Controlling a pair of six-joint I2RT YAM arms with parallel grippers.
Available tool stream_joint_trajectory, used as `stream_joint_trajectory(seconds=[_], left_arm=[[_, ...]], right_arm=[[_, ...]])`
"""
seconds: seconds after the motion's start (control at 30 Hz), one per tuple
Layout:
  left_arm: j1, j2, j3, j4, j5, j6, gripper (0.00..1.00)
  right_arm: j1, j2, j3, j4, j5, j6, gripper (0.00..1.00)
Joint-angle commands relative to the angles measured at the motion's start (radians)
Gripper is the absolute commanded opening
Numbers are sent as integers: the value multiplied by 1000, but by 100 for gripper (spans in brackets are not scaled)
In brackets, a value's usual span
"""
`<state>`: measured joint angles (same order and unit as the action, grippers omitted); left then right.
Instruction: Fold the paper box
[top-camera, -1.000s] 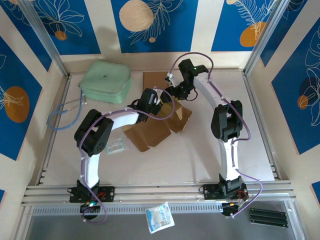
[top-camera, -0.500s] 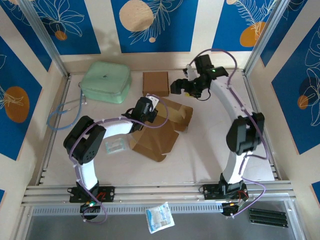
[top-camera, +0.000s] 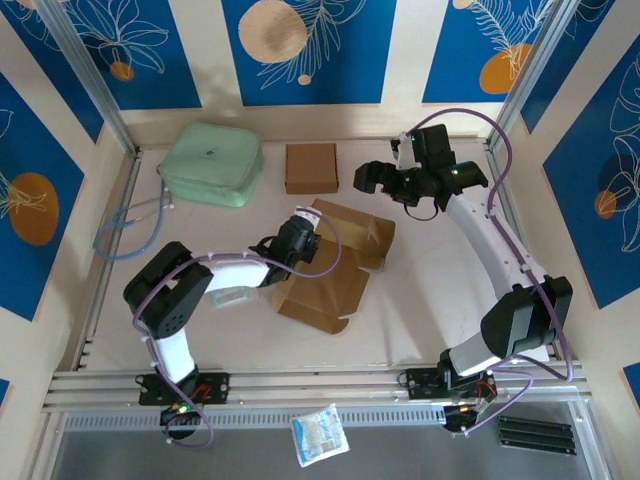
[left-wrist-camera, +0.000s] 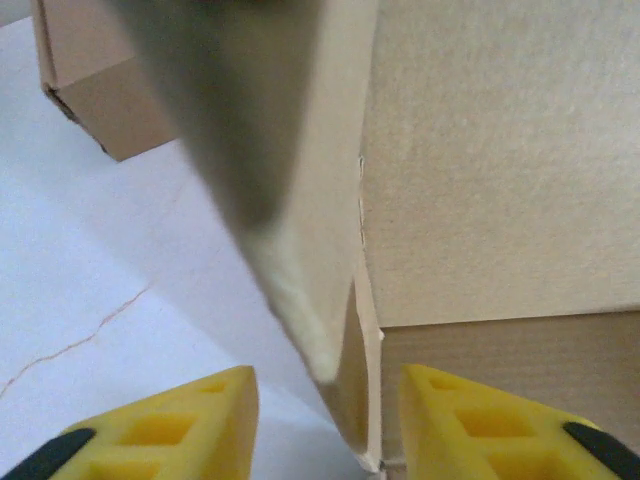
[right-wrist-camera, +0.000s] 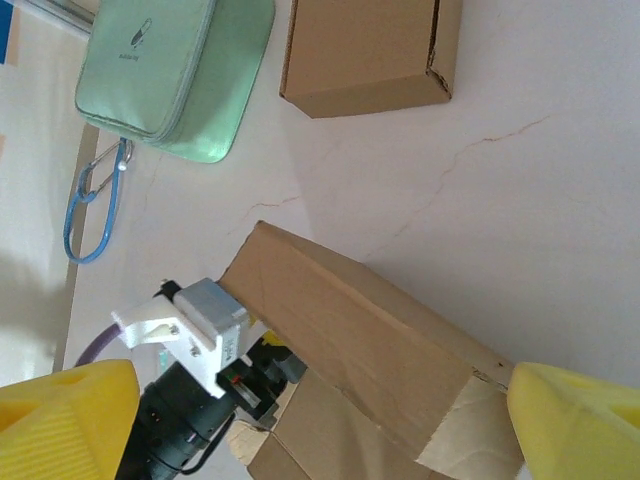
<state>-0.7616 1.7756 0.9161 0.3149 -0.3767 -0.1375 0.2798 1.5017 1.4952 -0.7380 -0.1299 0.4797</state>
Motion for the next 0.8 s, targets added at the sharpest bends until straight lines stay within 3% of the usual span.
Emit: stream_joint_trajectory(seconds=[0.0, 0.3, 0.4, 0.47, 0.53, 0.63, 0.77], left_arm=[[0, -74, -33, 27, -18, -44, 46], [-23, -290, -163, 58, 68, -139, 57], [-25, -461, -178, -49, 103, -252, 57], [-13, -541, -124, -204, 82, -325, 60], [33, -539, -9, -391, 103, -360, 65], [116, -449, 180, -583, 237, -375, 66], [207, -296, 326, -635, 436, -417, 69]], right_arm=[[16, -34, -18, 14, 16, 24, 95], [52, -71, -21, -5, 107, 103, 94], [83, -111, -38, -40, 182, 222, 94], [121, -152, -98, -21, 218, 311, 94], [154, -184, -160, 5, 235, 399, 94], [217, -199, -220, 35, 263, 505, 94], [266, -172, -229, 18, 344, 554, 95]])
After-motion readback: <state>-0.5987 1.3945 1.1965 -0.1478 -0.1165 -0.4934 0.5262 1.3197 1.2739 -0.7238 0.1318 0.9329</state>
